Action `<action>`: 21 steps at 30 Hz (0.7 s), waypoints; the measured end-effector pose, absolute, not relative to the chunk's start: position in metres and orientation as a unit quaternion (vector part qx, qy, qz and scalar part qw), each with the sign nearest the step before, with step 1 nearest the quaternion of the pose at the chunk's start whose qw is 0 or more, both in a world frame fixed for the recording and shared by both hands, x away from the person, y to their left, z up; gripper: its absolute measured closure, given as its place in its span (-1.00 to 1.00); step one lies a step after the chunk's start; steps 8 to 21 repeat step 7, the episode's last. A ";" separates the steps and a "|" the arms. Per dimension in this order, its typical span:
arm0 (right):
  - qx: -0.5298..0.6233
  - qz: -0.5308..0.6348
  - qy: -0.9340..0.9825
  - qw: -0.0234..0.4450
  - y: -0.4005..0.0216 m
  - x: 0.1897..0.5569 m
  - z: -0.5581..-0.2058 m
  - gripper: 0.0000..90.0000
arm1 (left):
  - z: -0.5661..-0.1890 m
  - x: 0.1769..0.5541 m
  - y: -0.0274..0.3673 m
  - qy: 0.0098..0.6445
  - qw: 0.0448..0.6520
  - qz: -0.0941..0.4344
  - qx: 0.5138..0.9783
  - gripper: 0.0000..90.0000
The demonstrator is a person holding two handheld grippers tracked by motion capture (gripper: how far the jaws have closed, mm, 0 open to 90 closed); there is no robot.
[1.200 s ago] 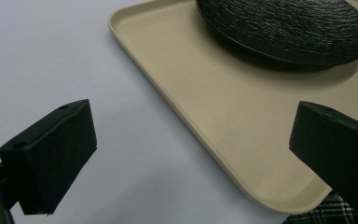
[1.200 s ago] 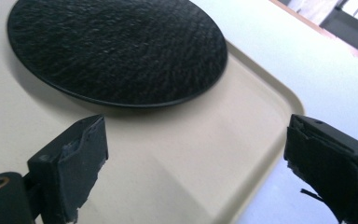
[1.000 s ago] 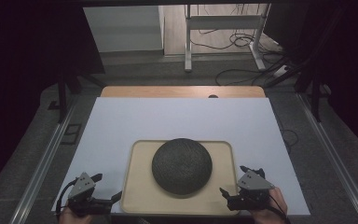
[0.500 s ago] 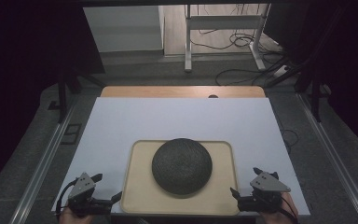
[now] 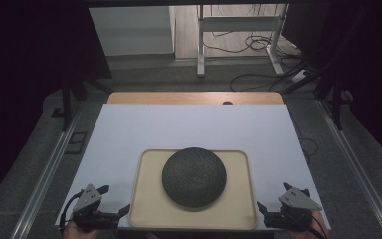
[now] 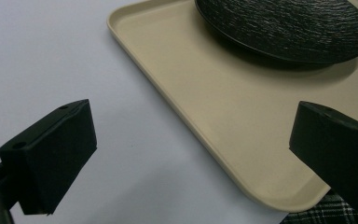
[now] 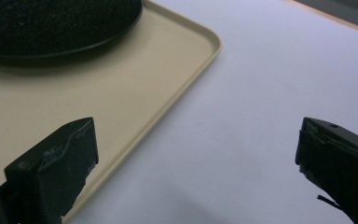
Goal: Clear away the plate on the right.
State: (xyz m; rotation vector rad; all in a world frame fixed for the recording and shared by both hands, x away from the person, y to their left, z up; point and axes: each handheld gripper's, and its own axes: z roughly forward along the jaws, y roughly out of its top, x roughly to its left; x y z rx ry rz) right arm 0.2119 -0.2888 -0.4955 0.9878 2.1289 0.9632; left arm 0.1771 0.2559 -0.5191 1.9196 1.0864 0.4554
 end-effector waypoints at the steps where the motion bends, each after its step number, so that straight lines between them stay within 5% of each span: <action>1: 0.373 0.360 0.802 0.297 -0.290 0.211 -0.496 -1.00 | -0.519 0.177 0.256 0.436 0.430 0.182 0.769 -0.99; 21: 0.373 0.352 0.807 0.293 -0.291 0.210 -0.499 -1.00 | -0.519 0.177 0.256 0.437 0.430 0.184 0.768 -0.99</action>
